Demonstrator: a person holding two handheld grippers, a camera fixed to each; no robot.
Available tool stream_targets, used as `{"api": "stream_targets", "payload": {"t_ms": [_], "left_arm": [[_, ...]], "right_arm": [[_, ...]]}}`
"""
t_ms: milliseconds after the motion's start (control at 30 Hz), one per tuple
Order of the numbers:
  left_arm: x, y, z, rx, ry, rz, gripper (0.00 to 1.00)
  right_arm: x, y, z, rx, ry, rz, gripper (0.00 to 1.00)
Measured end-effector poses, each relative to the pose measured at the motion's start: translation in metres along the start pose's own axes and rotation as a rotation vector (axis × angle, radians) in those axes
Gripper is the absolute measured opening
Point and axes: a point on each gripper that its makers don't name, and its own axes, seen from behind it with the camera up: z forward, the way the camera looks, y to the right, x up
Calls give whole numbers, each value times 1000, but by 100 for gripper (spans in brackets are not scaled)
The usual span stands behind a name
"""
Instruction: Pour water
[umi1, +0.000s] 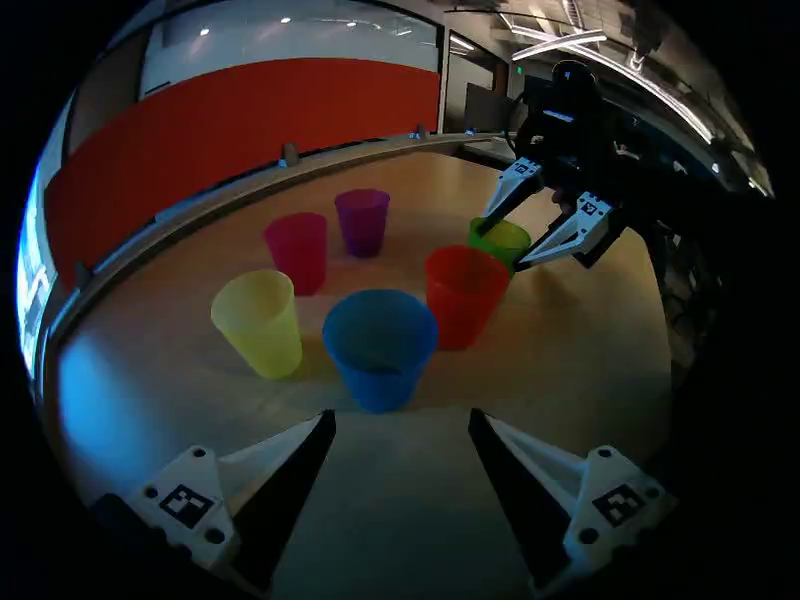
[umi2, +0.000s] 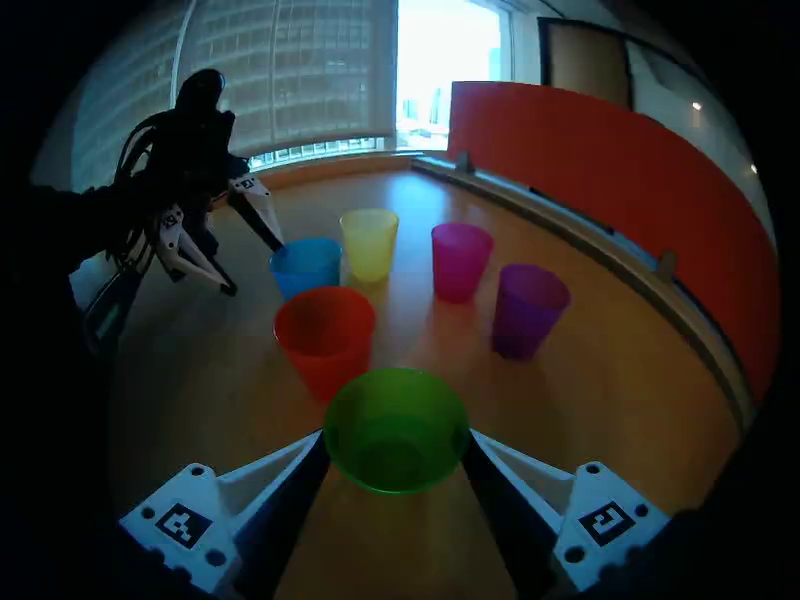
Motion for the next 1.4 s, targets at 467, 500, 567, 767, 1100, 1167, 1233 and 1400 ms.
{"api": "stream_targets", "payload": {"t_ms": [467,500,567,767,1100,1167,1233,1400], "left_arm": [[-2,-3,-19,38,24,-27,100],[-2,-3,-20,43,27,-29,99],[-2,-4,-24,54,33,-32,100],[-2,-10,-36,103,53,-35,100],[-3,-21,-59,207,109,-43,99],[-1,-24,-63,231,129,-47,99],[2,-27,-69,259,152,-51,100],[11,-36,-87,336,227,-58,100]], "right_arm": [[-12,-1,-16,-32,-5,29,99],[-14,0,-19,-40,-5,31,99],[-15,0,-24,-55,-1,36,99],[-18,2,-44,-114,27,65,99],[-16,3,-77,-234,128,170,99],[-13,4,-83,-261,157,192,99],[-8,4,-90,-288,193,212,99],[6,4,-112,-358,281,243,99]]}}
